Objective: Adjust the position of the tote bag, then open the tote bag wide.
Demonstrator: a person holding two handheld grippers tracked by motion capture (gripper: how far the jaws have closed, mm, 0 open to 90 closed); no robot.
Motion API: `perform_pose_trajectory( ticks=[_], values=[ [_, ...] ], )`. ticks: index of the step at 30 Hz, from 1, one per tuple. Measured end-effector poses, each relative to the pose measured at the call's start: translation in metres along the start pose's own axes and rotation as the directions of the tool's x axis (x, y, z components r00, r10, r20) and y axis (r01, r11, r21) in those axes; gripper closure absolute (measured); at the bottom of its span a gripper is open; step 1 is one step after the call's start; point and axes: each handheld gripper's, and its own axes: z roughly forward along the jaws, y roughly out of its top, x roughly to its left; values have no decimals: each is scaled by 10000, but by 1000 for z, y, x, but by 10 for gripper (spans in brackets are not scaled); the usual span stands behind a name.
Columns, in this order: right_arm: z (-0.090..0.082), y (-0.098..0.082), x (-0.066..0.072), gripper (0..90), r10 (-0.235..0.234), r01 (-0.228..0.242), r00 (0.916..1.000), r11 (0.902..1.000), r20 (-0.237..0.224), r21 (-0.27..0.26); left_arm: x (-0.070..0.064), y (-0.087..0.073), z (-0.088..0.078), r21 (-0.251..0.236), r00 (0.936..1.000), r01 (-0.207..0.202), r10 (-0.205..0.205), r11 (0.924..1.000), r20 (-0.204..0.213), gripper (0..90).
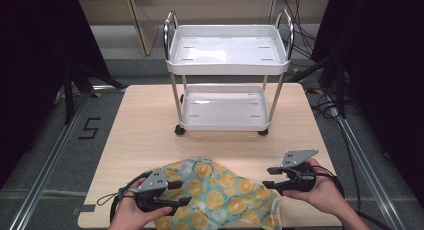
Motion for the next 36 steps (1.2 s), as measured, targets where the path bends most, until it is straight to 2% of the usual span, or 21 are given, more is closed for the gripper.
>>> perform_pose_trajectory(
  ticks=[3, 4, 5, 7, 9, 11, 12, 13, 15, 17, 20, 21, 22, 28, 29, 31, 32, 33, 34, 35, 36],
  values=[
    [1, 1, -1, 501, -91, 91, 9999, 10000, 59, 26, -1, 0, 0, -97, 9999, 100, -100, 9999, 72, 382],
    [1, 2, 1, 499, 53, -53, 10000, 10000, 6, 60, -1, -1, 0, -107, 10000, 56, -55, 9999, 38, 379],
    [1, 2, 0, 498, -124, 123, 9999, 9999, 43, 58, -1, -1, -1, -98, 9999, 101, -101, 9999, 25, 377],
    [1, 3, 1, 497, -188, 188, 9998, 9998, 18, 36, 1, -1, -2, 61, 9999, -69, 69, 10000, -99, 372],
    [1, 3, 1, 497, -237, 237, 9997, 9997, -52, 55, 1, -2, -2, 12, 9999, -77, 77, 10000, -97, 370],
    [1, 4, 2, 497, -261, 262, 9996, 9996, -92, 66, 0, -2, -2, -1, 10000, 61, -61, 10000, -67, 366],
    [1, 3, 2, 497, -354, 356, 9993, 9993, -116, 132, 1, -2, -3, 22, 9997, -190, 191, 9998, -157, 364],
    [1, 3, 3, 497, -325, 327, 9994, 9994, -150, 144, -1, -2, -2, -102, 9998, 91, -92, 9999, -168, 361],
    [1, 3, 3, 497, -347, 350, 9993, 9993, -167, 157, -1, -2, -2, -163, 9997, 54, -58, 9999, -226, 357],
    [1, 3, 3, 497, -349, 352, 9992, 9992, -170, 191, 1, -1, -3, -147, 9997, -198, 196, 9997, -153, 355],
    [0, 3, 3, 497, -347, 351, 9992, 9992, -189, 204, 1, -2, -3, -142, 9995, -260, 257, 9996, -180, 352],
    [0, 3, 4, 497, -368, 372, 9991, 9991, -211, 202, 1, -2, -3, -148, 9995, -244, 241, 9996, -182, 352],
    [-1, 3, 4, 498, -388, 394, 9989, 9989, -256, 234, 0, -2, -3, -183, 9998, 40, -43, 9998, -181, 351],
    [-2, 3, 7, 499, -571, 585, 9975, 9977, -410, 344, 0, -2, -3, -210, 9999, -6, 2, 9998, -161, 351],
    [-2, 3, 7, 499, -648, 666, 9968, 9970, -469, 393, -1, -2, -3, -214, 9998, 94, -97, 9997, -157, 351],
    [-2, 3, 8, 500, -722, 749, 9958, 9960, -562, 483, 0, -2, -3, -155, 9998, 4, -7, 9999, -202, 351],
    [-2, 4, 11, 502, -1019, 1080, 9902, 9923, -955, 603, 0, -1, -3, -126, 9999, -13, 11, 9999, -160, 349],
    [-2, 4, 11, 502, -1019, 1080, 9902, 9923, -955, 603, 0, -1, -3, -126, 9999, -13, 11, 9999, -160, 349],
    [-3, 5, 14, 503, -1518, 1640, 9788, 9831, -1377, 818, 0, -1, -3, -137, 9999, -15, 12, 9999, -156, 350],
    [-3, 5, 14, 503, -1518, 1640, 9788, 9831, -1377, 818, 1, -1, -3, -174, 9999, -51, 48, 9998, -140, 350],
    [-3, 4, 16, 502, -1757, 1922, 9712, 9769, -1612, 930, 2, 0, -3, -46, 9997, -76, 75, 10000, -240, 350]
  ],
)
